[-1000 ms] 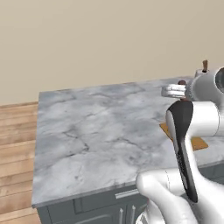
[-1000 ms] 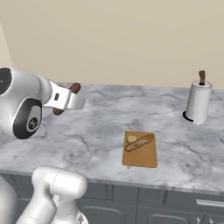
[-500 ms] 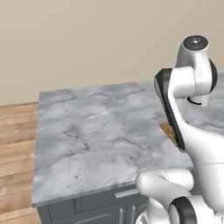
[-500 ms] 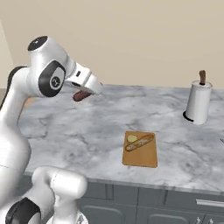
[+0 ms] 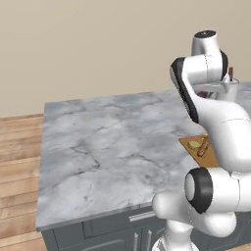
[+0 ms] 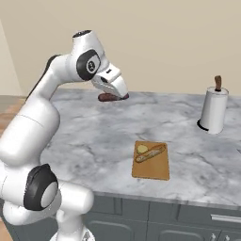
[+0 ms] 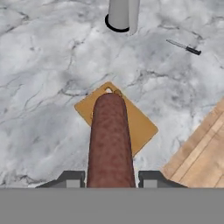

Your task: Retrieve the sausage and cheese from the fridge and place them on the cutting board on the counter.

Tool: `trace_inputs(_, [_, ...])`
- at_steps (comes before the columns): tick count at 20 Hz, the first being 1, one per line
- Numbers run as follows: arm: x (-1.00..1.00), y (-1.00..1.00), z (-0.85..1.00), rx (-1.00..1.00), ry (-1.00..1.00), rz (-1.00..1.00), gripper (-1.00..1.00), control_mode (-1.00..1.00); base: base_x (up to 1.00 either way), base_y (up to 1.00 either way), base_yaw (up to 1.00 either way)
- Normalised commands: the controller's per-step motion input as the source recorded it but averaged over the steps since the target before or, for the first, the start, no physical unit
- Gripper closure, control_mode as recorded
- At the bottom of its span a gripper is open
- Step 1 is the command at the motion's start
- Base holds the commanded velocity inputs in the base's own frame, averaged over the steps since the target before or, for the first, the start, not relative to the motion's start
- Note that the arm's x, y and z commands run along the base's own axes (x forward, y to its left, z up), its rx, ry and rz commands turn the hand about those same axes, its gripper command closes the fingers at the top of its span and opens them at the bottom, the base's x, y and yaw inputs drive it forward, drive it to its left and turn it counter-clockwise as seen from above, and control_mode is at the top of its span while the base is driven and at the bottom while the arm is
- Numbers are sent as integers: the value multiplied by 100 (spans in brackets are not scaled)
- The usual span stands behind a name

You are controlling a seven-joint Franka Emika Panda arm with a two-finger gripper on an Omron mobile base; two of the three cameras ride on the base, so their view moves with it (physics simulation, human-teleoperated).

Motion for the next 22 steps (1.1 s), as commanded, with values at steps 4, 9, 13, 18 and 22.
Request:
trace_inputs(4, [54,-44,-56,15,0,-29,100,-100,0,0,0])
trace_inputs(9, [39,-63,-62,12,0,-28,100,-100,0,0,0])
trace_inputs(13, [17,-54,-61,7,-2,-22,100,-100,0,0,0])
trace_inputs(18, [0,-50,-50,1,-10,-11,100,-100,0,0,0])
trace_inputs(22, [0,-41,-62,0,-16,-8,100,-100,0,0,0])
